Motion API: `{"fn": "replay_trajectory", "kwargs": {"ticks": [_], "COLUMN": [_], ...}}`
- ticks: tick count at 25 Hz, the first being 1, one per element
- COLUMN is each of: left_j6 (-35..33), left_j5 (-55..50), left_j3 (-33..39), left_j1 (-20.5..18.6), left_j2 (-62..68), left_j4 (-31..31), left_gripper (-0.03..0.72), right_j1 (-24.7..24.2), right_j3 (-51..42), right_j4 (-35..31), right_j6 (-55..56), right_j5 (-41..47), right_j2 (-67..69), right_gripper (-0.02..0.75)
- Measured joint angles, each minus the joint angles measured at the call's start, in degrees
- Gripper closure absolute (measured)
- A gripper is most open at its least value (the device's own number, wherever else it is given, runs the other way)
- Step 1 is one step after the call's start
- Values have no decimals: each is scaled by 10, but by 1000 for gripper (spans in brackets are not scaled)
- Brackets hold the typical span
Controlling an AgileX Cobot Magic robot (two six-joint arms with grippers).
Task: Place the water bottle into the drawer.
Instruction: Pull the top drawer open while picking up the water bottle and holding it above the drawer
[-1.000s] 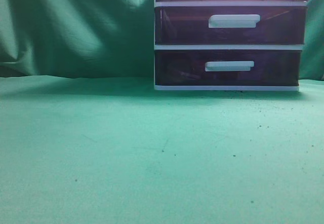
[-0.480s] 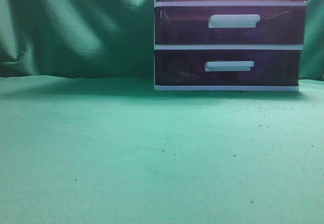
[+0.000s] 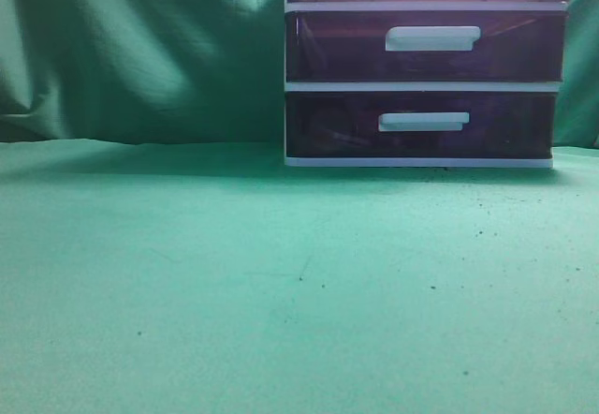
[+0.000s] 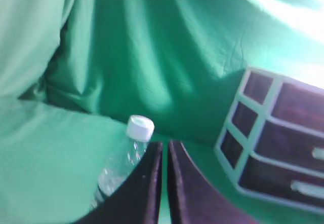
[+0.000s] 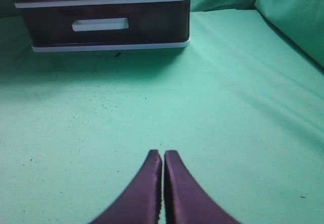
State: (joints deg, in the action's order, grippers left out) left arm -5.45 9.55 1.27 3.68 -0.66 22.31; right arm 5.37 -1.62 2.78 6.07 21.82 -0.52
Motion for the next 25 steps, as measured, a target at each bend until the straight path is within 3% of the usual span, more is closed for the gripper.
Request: {"fn": "replay_trajectory", "kwargs": {"ticks": [3,10,15,17,20,23,25], "left_j6": [6,8,-64,-74,-78,-77,-77], "left_j5": [-65,-218,-236,-231,-227,-197,-161], "left_j3": [-28,-178,-205,-205,-205,-205,-205], "left_j1": [0,0,0,0,0,0,0], "left_j2": [12,155,251,292,362,420,452], "left_j4": [2,13,-55,-73,-79,-79,-79], "left_gripper": [688,688,688,641,430,161,58], "right_j1": [0,0,0,0,0,0,0], "right_j3": [0,0,0,0,0,0,0], "right_j4": [0,0,0,0,0,0,0], "right_j6": [0,0,0,0,0,0,0], "right_j5": [0,0,0,0,0,0,0], "right_j2": [0,0,0,0,0,0,0], "right_gripper": [738,738,738,738,738,738,738]}}
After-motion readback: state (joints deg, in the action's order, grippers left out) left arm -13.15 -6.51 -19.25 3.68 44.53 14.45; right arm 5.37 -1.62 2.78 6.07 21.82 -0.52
